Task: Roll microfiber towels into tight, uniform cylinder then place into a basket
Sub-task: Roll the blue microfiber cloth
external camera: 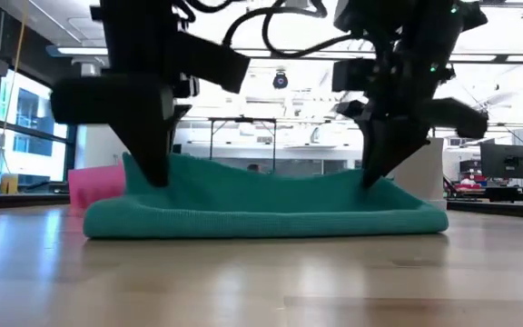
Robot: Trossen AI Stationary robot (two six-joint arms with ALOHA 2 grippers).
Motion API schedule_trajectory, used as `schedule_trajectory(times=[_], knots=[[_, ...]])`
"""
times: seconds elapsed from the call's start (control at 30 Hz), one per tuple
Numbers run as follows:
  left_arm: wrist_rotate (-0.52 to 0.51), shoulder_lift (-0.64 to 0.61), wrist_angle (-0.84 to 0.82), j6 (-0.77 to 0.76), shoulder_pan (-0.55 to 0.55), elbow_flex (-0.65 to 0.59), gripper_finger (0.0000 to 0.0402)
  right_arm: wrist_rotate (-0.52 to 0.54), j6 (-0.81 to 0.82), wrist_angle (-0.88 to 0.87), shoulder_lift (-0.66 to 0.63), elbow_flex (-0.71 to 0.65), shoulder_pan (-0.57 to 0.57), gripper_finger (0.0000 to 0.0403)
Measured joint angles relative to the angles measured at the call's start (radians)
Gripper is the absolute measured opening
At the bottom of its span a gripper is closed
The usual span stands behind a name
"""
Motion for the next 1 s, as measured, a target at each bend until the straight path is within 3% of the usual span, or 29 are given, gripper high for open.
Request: schedule_trajectory(times=[0.3,0.5,1.0], knots=[[0.006,0.000,0.034,0.000,0.015,-0.047,0.0000,0.031,-0.063,0.021,0.007,0.000,-0.037,0.0006],[-0.075,0.000,0.029,0.009,0.016,-0.047,0.0000,0.041,-0.112,0.062,0.024,0.000,-0.065,0.0020],[-0.021,0.001,0.028,0.007,0.053,-0.081,0.0000,0.034,-0.148,0.101,0.075,0.000,-0.095,0.0020]])
